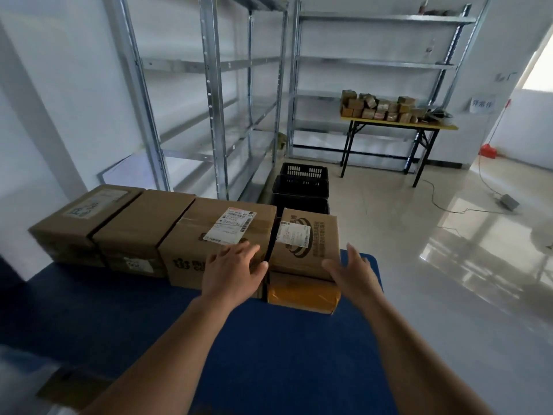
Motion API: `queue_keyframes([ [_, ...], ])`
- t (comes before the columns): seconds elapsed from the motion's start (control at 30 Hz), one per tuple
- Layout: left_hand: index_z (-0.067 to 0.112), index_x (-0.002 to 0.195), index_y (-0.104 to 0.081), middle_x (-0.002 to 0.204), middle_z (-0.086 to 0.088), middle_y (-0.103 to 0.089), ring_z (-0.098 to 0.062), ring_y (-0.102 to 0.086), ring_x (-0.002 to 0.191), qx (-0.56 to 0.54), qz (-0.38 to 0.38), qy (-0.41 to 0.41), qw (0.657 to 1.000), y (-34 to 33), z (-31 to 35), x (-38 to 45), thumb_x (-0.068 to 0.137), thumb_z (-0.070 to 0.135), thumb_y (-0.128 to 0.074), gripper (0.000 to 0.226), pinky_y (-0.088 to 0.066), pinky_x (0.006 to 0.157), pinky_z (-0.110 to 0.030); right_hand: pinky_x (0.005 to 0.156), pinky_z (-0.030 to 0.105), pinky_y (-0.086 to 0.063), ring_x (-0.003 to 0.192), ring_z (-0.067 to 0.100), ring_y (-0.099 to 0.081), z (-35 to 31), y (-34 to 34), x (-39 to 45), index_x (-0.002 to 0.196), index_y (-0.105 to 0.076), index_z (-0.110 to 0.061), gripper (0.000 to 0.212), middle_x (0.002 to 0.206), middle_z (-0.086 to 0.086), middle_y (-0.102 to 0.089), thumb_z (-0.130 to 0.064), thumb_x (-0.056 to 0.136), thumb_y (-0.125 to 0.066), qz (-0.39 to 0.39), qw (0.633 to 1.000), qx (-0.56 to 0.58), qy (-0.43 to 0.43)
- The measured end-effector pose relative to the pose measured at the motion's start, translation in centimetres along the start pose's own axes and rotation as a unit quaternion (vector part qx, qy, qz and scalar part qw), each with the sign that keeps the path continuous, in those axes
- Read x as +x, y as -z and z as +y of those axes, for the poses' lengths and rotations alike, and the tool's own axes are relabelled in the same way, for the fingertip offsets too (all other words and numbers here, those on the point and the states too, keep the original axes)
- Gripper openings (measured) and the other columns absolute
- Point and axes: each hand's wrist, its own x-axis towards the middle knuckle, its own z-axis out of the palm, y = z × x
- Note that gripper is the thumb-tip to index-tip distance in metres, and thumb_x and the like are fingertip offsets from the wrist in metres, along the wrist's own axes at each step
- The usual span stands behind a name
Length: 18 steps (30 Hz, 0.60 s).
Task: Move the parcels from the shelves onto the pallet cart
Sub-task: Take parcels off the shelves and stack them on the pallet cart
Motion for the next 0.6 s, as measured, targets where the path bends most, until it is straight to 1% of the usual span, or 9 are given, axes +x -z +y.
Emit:
queue_keyframes([
  [0.03, 0.031, 0.138, -0.039, 0.146, 0.008, -0.038, -0.014, -0.031, 0.134, -0.013, 0.012, 0.011, 1.000, 0.3, 0.0, -1.0, 0.093, 0.054, -0.036, 0.051, -0.025, 0.105, -0.037, 0.068, 0.032, -0.040, 0.099, 0.016, -0.046, -0.5, 0.2, -0.8, 0.135, -0.038, -0.024, 0.054, 0.126, 0.006, -0.049, -0.040, 0.086, -0.054, 0.041, 0.998, -0.034, 0.029],
  [0.1, 0.030, 0.136, -0.044, 0.143, 0.009, -0.042, -0.013, -0.033, 0.132, -0.048, 0.042, 0.038, 0.997, 0.8, -0.1, -3.7, 0.093, 0.051, -0.038, 0.048, -0.027, 0.104, -0.035, 0.069, 0.034, -0.047, 0.102, 0.017, -0.048, -1.5, 0.0, -2.8, 0.130, -0.046, -0.026, 0.043, 0.122, 0.003, -0.051, -0.038, 0.089, -0.050, 0.096, 0.988, -0.061, 0.101],
  [0.17, 0.029, 0.132, -0.048, 0.137, 0.009, -0.047, -0.011, -0.038, 0.127, -0.092, 0.076, 0.080, 0.990, 1.0, -0.4, -6.9, 0.093, 0.049, -0.041, 0.044, -0.032, 0.102, -0.033, 0.073, 0.034, -0.050, 0.104, 0.017, -0.051, -2.4, -1.3, -5.4, 0.122, -0.055, -0.024, 0.035, 0.119, 0.000, -0.053, -0.035, 0.090, -0.050, 0.112, 0.978, -0.041, 0.168],
  [0.2, 0.028, 0.130, -0.050, 0.134, 0.009, -0.050, -0.011, -0.040, 0.124, -0.113, 0.090, 0.105, 0.984, 1.0, -0.6, -8.6, 0.093, 0.048, -0.042, 0.043, -0.036, 0.101, -0.033, 0.072, 0.031, -0.048, 0.103, 0.017, -0.052, -2.7, -2.1, -6.8, 0.117, -0.059, -0.023, 0.030, 0.115, -0.001, -0.055, -0.034, 0.090, -0.051, 0.107, 0.973, -0.032, 0.203],
  [0.27, 0.028, 0.128, -0.052, 0.129, 0.008, -0.052, -0.011, -0.043, 0.120, -0.128, 0.106, 0.152, 0.974, 1.0, -1.0, -11.9, 0.092, 0.048, -0.045, 0.042, -0.040, 0.097, -0.034, 0.069, 0.025, -0.042, 0.099, 0.014, -0.054, -3.0, -4.2, -9.3, 0.109, -0.064, -0.022, 0.023, 0.106, -0.003, -0.058, -0.031, 0.090, -0.053, 0.069, 0.960, -0.032, 0.268],
  [0.37, 0.025, 0.124, -0.056, 0.126, 0.005, -0.056, -0.012, -0.048, 0.115, -0.102, 0.119, 0.201, 0.967, 1.2, -2.1, -16.5, 0.090, 0.043, -0.051, 0.039, -0.044, 0.093, -0.034, 0.073, 0.022, -0.043, 0.103, 0.009, -0.053, -3.3, -7.6, -12.2, 0.113, -0.063, -0.024, 0.025, 0.113, -0.008, -0.058, -0.034, 0.093, -0.051, -0.019, 0.949, -0.028, 0.314],
  [0.43, 0.021, 0.121, -0.059, 0.125, 0.003, -0.058, -0.016, -0.051, 0.113, -0.089, 0.130, 0.238, 0.958, 2.0, -3.2, -19.4, 0.090, 0.039, -0.055, 0.037, -0.045, 0.093, -0.037, 0.074, 0.020, -0.043, 0.104, 0.006, -0.053, -3.9, -9.8, -14.0, 0.115, -0.062, -0.026, 0.026, 0.115, -0.010, -0.057, -0.036, 0.095, -0.048, -0.059, 0.941, -0.028, 0.332],
  [0.53, 0.023, 0.120, -0.060, 0.122, 0.002, -0.060, -0.020, -0.051, 0.113, -0.063, 0.158, 0.310, 0.935, 3.7, -5.0, -23.4, 0.088, 0.046, -0.048, 0.041, -0.043, 0.094, -0.039, 0.064, 0.017, -0.033, 0.094, 0.007, -0.055, -5.9, -12.5, -16.9, 0.108, -0.065, -0.026, 0.022, 0.108, -0.009, -0.059, -0.034, 0.094, -0.050, -0.101, 0.923, -0.017, 0.371],
  [0.6, 0.026, 0.123, -0.057, 0.126, 0.003, -0.058, -0.018, -0.049, 0.117, -0.044, 0.169, 0.358, 0.917, 4.7, -6.0, -26.1, 0.090, 0.047, -0.047, 0.041, -0.040, 0.098, -0.037, 0.059, 0.018, -0.031, 0.085, 0.010, -0.056, -7.5, -13.9, -19.0, 0.099, -0.067, -0.023, 0.017, 0.099, -0.006, -0.061, -0.030, 0.091, -0.054, -0.122, 0.910, 0.003, 0.395],
])
